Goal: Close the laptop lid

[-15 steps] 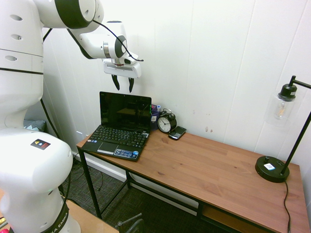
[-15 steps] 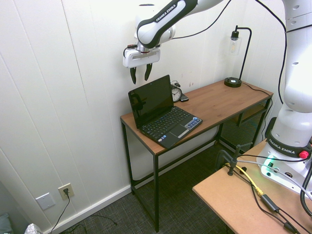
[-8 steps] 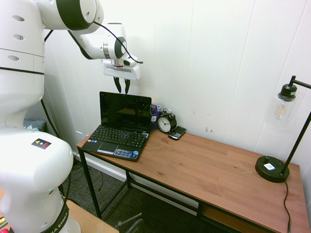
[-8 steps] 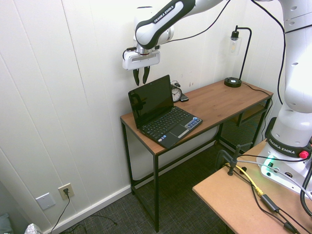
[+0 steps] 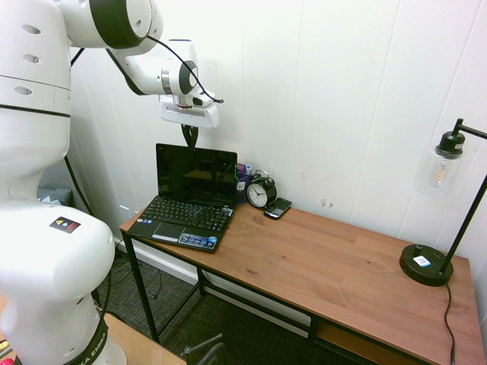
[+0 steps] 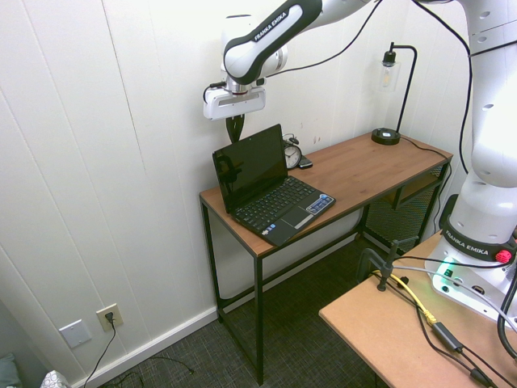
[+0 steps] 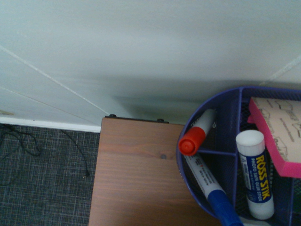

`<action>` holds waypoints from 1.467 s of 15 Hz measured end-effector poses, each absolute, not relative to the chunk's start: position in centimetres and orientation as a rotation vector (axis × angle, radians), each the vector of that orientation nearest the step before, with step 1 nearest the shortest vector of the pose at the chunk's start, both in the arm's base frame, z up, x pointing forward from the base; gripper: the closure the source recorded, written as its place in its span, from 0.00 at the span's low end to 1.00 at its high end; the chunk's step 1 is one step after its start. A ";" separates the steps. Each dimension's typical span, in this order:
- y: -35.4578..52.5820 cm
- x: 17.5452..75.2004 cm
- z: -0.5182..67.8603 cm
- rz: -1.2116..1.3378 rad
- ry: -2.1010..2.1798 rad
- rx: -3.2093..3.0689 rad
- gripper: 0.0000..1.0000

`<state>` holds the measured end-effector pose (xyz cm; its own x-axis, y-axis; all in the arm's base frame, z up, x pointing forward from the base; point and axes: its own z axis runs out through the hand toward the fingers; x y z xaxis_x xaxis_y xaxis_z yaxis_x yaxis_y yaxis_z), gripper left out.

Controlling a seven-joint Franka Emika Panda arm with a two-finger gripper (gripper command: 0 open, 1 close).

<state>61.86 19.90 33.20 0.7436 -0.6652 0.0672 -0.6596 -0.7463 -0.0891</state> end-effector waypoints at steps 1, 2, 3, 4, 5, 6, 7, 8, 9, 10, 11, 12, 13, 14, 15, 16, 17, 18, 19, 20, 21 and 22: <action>19.8 61.6 32.7 -0.132 1.104 -2.880 1.00; 19.8 61.4 32.3 -0.119 1.113 -2.881 1.00; 19.7 61.0 32.0 -0.104 1.122 -2.879 1.00; 19.7 60.7 31.9 -0.097 1.128 -2.878 1.00; 19.6 60.4 31.9 -0.099 1.134 -2.874 1.00; 19.5 60.0 32.1 -0.105 1.139 -2.870 1.00; 19.4 59.6 32.3 -0.108 1.145 -2.866 1.00; 19.1 59.0 32.5 -0.109 1.155 -2.862 1.00; 18.9 58.4 32.7 -0.105 1.166 -2.858 1.00; 18.5 57.8 32.7 -0.096 1.179 -2.852 1.00; 18.1 57.0 32.4 -0.085 1.193 -2.848 1.00; 17.7 56.3 32.2 -0.070 1.209 -2.844 1.00; 17.2 55.7 31.8 -0.059 1.222 -2.841 1.00; 16.8 55.2 31.3 -0.043 1.237 -2.838 1.00; 16.5 54.6 31.0 -0.024 1.253 -2.835 1.00; 16.1 53.9 30.6 -0.005 1.267 -2.833 1.00; 15.7 53.3 30.2 0.011 1.278 -2.836 1.00; 15.4 52.7 29.8 0.027 1.286 -2.843 1.00; 15.1 52.0 29.4 0.044 1.294 -2.848 1.00; 14.8 51.3 28.9 0.062 1.304 -2.852 1.00; 14.4 50.6 28.3 0.083 1.316 -2.855 1.00; 13.9 49.9 27.6 0.104 1.330 -2.851 1.00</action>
